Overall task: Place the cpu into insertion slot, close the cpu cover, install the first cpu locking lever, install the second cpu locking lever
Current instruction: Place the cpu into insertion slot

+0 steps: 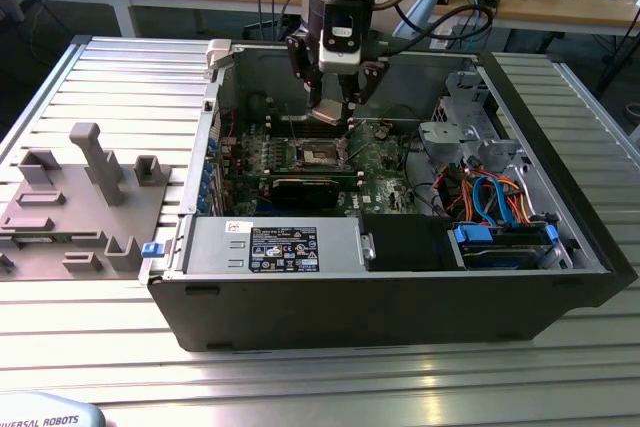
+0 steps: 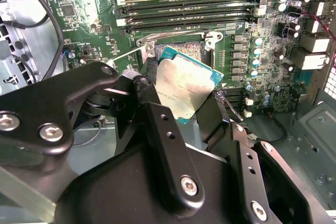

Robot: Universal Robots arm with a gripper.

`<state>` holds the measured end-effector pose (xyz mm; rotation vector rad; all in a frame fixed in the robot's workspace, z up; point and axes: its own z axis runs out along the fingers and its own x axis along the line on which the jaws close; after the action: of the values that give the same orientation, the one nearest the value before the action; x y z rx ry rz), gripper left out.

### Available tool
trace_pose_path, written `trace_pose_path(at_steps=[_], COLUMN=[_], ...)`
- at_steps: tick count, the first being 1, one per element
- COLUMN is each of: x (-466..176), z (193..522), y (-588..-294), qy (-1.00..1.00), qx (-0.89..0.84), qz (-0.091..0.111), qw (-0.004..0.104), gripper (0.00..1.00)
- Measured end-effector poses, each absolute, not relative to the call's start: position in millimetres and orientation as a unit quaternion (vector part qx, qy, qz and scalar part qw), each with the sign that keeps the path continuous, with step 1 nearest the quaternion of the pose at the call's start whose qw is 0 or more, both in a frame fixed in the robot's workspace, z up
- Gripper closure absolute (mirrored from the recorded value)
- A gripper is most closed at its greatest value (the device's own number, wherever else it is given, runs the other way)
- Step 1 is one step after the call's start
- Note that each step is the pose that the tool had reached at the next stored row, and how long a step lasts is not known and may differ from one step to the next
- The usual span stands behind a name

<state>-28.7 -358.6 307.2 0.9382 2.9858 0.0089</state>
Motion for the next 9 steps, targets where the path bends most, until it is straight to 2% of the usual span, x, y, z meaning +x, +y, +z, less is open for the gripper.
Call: trace_pose_path(at_steps=[9], x=[-28.7], z=[306.7], y=[-358.6], qy=[0.953], qx=[0.303], qz=[0.003], qw=[0.006], gripper=[0.46])
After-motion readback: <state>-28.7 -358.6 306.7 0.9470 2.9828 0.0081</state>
